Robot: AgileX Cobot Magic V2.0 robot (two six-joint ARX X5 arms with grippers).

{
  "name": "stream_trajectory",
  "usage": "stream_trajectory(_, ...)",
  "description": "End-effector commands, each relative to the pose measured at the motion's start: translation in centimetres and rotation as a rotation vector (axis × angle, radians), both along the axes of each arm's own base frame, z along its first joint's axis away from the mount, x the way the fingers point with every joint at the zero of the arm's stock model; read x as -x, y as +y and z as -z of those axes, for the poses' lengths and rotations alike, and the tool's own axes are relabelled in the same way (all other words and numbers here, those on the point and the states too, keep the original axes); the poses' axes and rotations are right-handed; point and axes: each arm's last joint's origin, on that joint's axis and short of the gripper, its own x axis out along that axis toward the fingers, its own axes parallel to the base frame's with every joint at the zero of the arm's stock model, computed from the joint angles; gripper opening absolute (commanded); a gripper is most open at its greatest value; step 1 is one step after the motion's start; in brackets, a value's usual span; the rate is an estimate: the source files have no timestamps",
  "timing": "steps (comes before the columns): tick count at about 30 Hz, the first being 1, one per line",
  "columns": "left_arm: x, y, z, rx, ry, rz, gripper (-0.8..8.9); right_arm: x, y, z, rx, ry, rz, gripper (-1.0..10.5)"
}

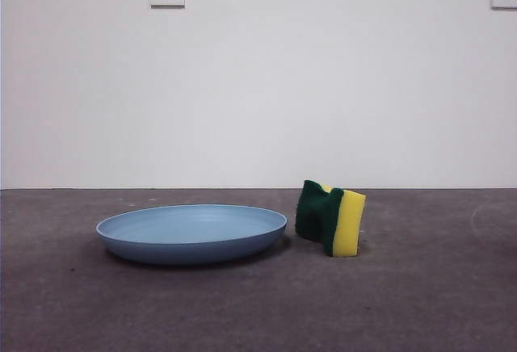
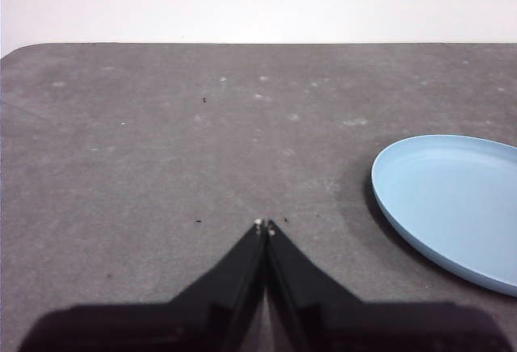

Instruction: Pick up the plate,pick up the cloth,clean the plate with the cloth

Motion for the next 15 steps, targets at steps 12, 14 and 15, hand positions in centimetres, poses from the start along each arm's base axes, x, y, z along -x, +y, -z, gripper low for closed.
stream_trajectory(12, -0.1, 0.0, 0.4, -0.012, 0.009, -0.001, -0.03, 0.1, -1.8, 1.5, 0.139, 0.006, 0.111, 0.0)
stream_trajectory(14, -0.1, 0.0, 0.4, -0.012, 0.009, -0.001, -0.03, 0.0, -2.5, 2.5, 0.094, -0.009, 0.097, 0.0)
stream_trajectory(15, -0.1, 0.0, 0.4, -0.012, 0.009, -0.001, -0.03, 0.0, -2.8, 3.0, 0.075, -0.020, 0.089, 0.0)
